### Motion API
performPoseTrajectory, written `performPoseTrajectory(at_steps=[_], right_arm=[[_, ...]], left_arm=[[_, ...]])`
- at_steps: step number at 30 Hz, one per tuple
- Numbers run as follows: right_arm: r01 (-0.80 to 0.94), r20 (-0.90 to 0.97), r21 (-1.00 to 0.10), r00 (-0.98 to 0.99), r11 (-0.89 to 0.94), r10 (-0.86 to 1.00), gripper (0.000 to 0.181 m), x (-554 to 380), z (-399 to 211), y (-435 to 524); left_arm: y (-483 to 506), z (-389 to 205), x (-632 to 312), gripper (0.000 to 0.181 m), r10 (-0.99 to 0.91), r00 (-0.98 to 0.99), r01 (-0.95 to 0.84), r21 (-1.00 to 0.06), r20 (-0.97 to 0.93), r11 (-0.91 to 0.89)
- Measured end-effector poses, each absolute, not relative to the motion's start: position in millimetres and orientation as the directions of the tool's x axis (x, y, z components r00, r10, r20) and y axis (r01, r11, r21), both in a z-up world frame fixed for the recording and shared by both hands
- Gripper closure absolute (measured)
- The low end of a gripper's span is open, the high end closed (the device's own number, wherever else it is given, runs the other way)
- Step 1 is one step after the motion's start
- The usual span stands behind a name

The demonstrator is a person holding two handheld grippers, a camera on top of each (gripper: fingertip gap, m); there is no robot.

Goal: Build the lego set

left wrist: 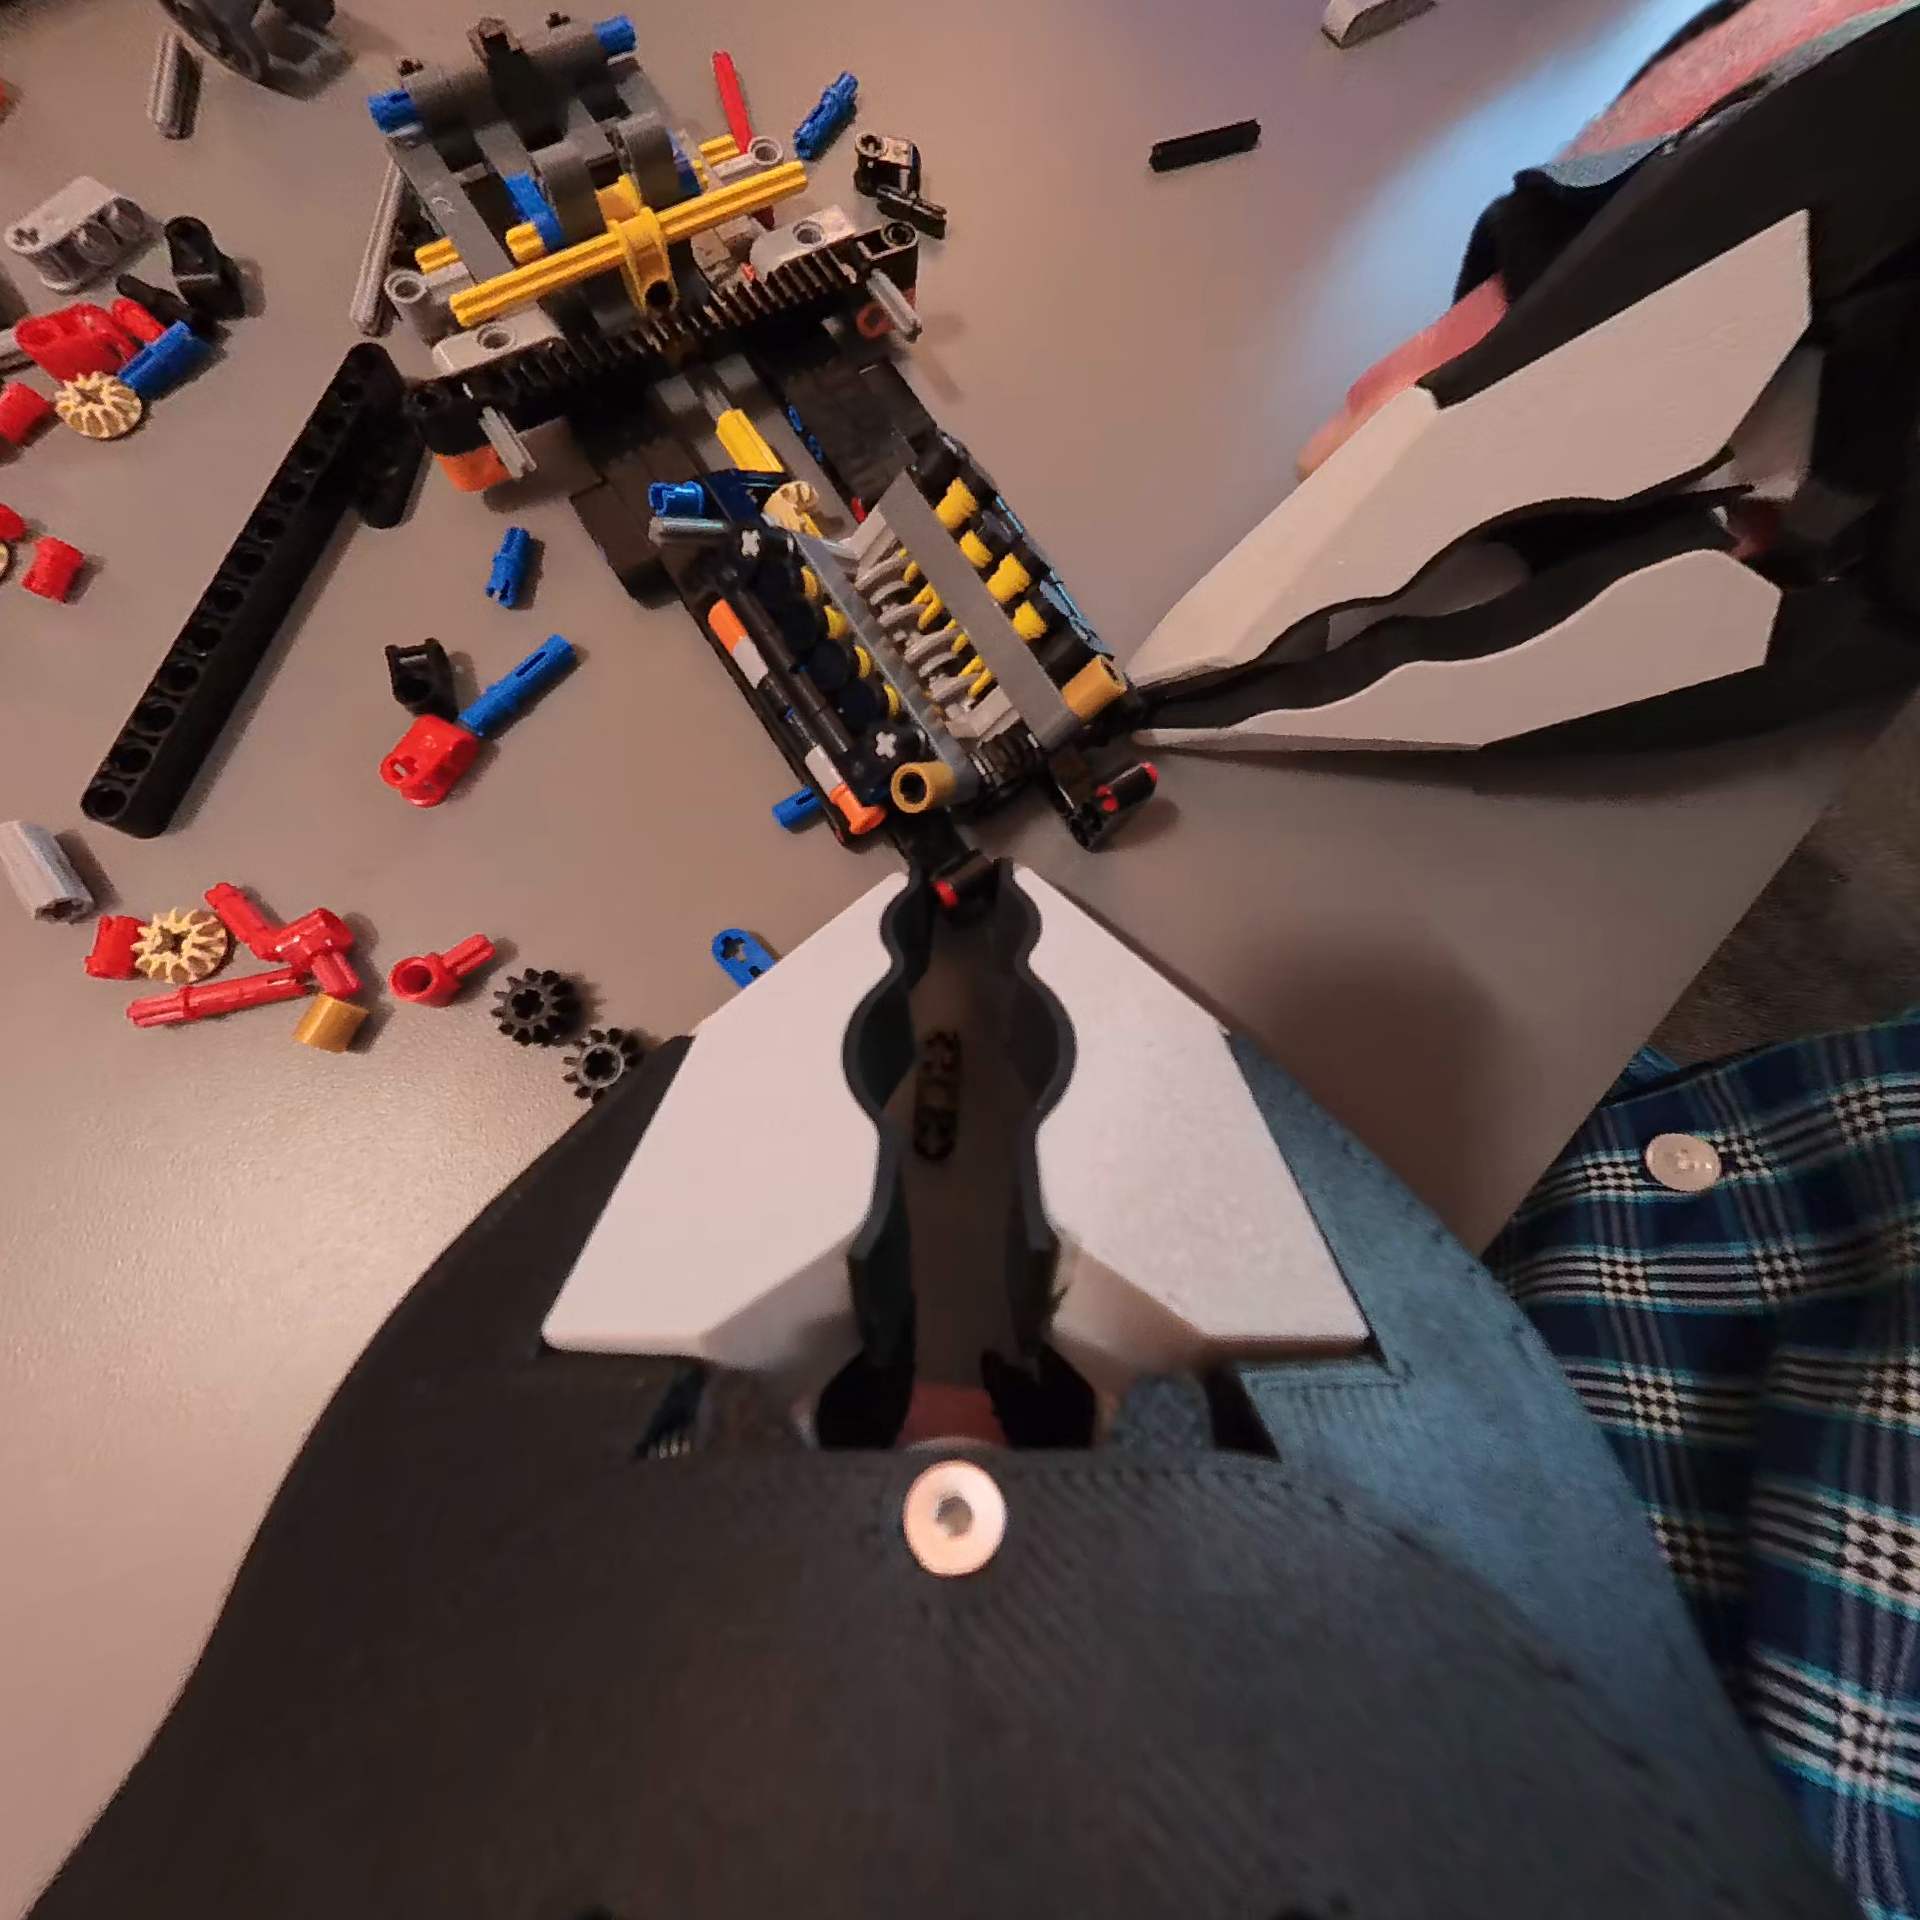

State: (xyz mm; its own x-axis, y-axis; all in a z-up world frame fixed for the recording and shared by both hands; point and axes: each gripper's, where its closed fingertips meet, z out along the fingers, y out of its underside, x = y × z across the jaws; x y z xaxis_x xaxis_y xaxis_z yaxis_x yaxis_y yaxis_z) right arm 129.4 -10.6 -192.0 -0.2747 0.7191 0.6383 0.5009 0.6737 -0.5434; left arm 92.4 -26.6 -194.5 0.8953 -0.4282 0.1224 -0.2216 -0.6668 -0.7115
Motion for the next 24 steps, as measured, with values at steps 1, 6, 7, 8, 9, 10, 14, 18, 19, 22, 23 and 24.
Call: performPoseTrajectory(at_steps=[1,6,7,8,9,10,14,18,19,22,23,24], right_arm=[[0.491,0.643,-0.542,-0.280,0.682,0.713,0.180,129.3,-192.0,-9.8],[0.429,0.666,-0.533,-0.319,0.729,0.674,0.180,128.8,-191.8,-9.0],[0.424,0.667,-0.533,-0.322,0.733,0.672,0.180,128.7,-191.9,-9.0],[0.421,0.669,-0.532,-0.322,0.734,0.670,0.180,128.4,-191.9,-8.8],[0.419,0.672,-0.531,-0.322,0.736,0.667,0.180,128.2,-191.8,-8.6],[0.416,0.672,-0.533,-0.321,0.737,0.667,0.180,128.0,-191.9,-8.4],[0.402,0.687,-0.524,-0.322,0.751,0.651,0.180,127.8,-191.8,-8.6],[0.394,0.688,-0.525,-0.326,0.755,0.648,0.180,127.3,-191.8,-8.4],[0.397,0.689,-0.525,-0.322,0.753,0.650,0.180,127.2,-191.7,-8.5],[0.402,0.694,-0.523,-0.312,0.752,0.649,0.180,126.9,-191.7,-8.5],[0.397,0.695,-0.522,-0.315,0.755,0.646,0.180,127.1,-191.6,-8.9],[0.390,0.695,-0.523,-0.319,0.758,0.644,0.180,127.0,-191.5,-9.3]], left_arm=[[-26.6,-194.4,92.4,0.171,-0.428,0.895,-0.220,-0.711,0.125,-0.667],[-26.3,-194.3,92.2,0.171,-0.425,0.893,-0.203,-0.710,0.148,-0.674],[-26.4,-194.2,92.1,0.171,-0.425,0.893,-0.202,-0.710,0.149,-0.674],[-26.4,-194.2,92.1,0.171,-0.425,0.892,-0.199,-0.710,0.154,-0.675],[-26.2,-194.2,91.9,0.171,-0.423,0.893,-0.197,-0.710,0.155,-0.676],[-26.1,-194.1,91.7,0.171,-0.422,0.893,-0.195,-0.710,0.157,-0.677],[-26.2,-194.0,91.6,0.171,-0.422,0.891,-0.190,-0.709,0.166,-0.679],[-26.0,-193.9,91.4,0.171,-0.420,0.891,-0.182,-0.708,0.175,-0.682],[-25.9,-193.9,91.1,0.171,-0.419,0.891,-0.182,-0.708,0.174,-0.682],[-25.7,-193.8,90.7,0.171,-0.416,0.892,-0.179,-0.708,0.176,-0.683],[-25.8,-193.9,90.8,0.171,-0.415,0.892,-0.177,-0.708,0.179,-0.684],[-25.8,-193.8,90.8,0.171,-0.416,0.892,-0.176,-0.707,0.180,-0.685]])
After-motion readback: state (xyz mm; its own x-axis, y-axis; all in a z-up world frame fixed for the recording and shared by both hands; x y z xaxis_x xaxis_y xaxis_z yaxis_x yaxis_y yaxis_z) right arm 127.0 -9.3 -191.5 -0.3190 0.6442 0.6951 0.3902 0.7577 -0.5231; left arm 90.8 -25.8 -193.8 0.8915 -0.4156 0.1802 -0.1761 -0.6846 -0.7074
